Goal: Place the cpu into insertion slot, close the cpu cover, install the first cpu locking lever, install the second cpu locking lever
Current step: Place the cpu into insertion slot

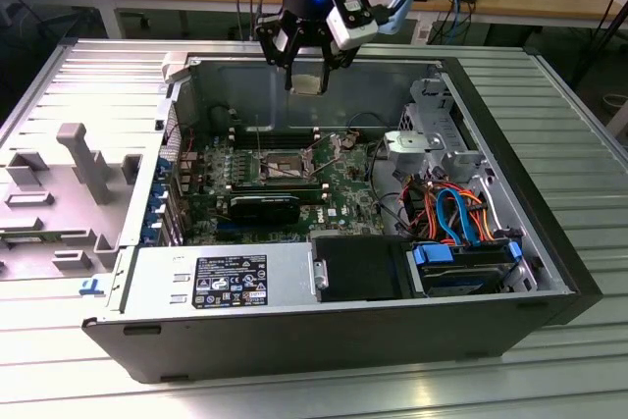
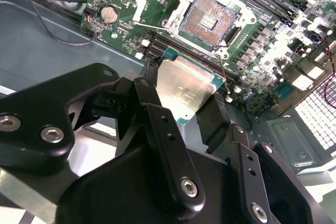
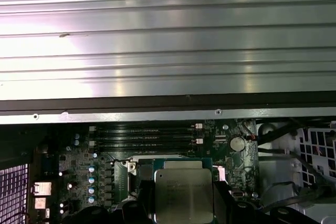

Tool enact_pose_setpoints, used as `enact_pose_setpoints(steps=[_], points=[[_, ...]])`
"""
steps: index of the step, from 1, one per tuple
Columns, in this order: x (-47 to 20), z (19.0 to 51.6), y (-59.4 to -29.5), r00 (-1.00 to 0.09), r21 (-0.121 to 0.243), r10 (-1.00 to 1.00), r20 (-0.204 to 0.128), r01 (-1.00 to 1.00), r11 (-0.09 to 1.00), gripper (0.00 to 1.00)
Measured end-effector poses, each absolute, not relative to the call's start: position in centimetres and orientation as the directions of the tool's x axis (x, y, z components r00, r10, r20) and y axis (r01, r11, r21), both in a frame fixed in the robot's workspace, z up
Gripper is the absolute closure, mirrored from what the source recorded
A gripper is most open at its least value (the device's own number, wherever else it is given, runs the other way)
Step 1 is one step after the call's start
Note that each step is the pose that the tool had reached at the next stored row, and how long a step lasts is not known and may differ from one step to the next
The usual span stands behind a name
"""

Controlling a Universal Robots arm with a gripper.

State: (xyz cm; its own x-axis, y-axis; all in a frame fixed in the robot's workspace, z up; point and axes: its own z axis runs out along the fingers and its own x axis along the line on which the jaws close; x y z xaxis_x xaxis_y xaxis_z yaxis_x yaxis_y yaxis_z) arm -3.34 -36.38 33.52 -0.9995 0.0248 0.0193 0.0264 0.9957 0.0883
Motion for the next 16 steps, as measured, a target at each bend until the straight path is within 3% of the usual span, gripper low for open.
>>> enact_pose_setpoints(steps=[16], points=[[-3.34,33.11,-36.45,-1.000,0.088,0.025,0.019,0.026,0.996,0.46]])
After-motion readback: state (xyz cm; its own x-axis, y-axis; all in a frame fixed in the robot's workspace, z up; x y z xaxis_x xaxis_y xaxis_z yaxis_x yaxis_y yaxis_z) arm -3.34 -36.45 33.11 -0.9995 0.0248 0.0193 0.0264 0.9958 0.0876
